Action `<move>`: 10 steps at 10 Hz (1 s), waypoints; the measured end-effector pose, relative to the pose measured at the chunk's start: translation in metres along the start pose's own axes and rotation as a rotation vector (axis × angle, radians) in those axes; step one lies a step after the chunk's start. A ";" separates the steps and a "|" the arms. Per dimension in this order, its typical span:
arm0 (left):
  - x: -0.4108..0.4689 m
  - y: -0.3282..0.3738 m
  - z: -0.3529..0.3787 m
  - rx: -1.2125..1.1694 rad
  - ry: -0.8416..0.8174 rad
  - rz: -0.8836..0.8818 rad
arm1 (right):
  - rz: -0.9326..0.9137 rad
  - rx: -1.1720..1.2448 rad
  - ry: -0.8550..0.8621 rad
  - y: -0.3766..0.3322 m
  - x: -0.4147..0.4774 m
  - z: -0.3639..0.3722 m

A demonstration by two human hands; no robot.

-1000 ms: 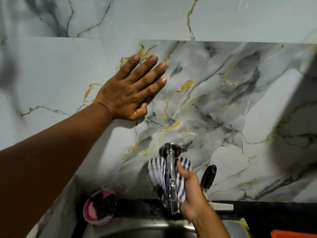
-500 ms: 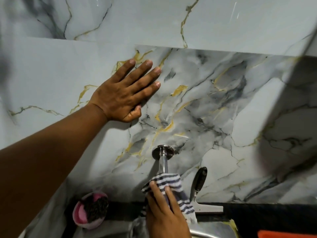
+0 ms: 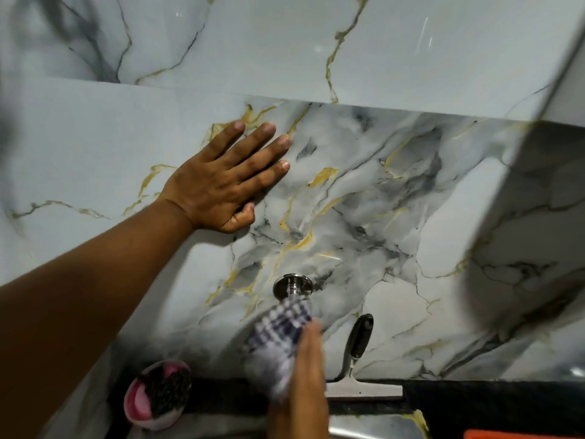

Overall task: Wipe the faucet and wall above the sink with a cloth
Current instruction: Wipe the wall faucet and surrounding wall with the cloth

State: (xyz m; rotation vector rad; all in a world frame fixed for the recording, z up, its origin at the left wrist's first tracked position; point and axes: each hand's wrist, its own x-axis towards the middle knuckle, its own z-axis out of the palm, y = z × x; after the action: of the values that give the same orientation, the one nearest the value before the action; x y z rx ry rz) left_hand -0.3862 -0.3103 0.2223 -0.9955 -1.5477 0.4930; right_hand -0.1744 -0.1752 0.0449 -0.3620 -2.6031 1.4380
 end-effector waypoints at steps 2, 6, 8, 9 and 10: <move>0.000 0.000 0.001 -0.005 -0.015 0.011 | 0.522 1.169 -0.377 0.004 0.065 -0.036; -0.001 -0.001 0.002 0.000 0.006 0.018 | 0.514 1.427 -0.550 0.029 0.065 -0.008; -0.002 -0.001 0.004 0.003 0.003 0.018 | 0.196 0.672 0.082 -0.003 0.010 -0.011; -0.001 0.000 0.002 -0.010 0.007 0.015 | -0.303 -0.216 0.059 -0.035 0.026 -0.004; 0.000 0.000 0.001 -0.004 0.006 0.014 | -0.501 -0.775 -0.137 -0.041 0.042 -0.009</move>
State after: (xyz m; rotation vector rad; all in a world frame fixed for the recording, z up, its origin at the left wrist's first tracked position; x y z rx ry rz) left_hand -0.3872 -0.3107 0.2223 -1.0104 -1.5375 0.4963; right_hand -0.2180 -0.1771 0.0852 0.3175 -2.9548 0.2816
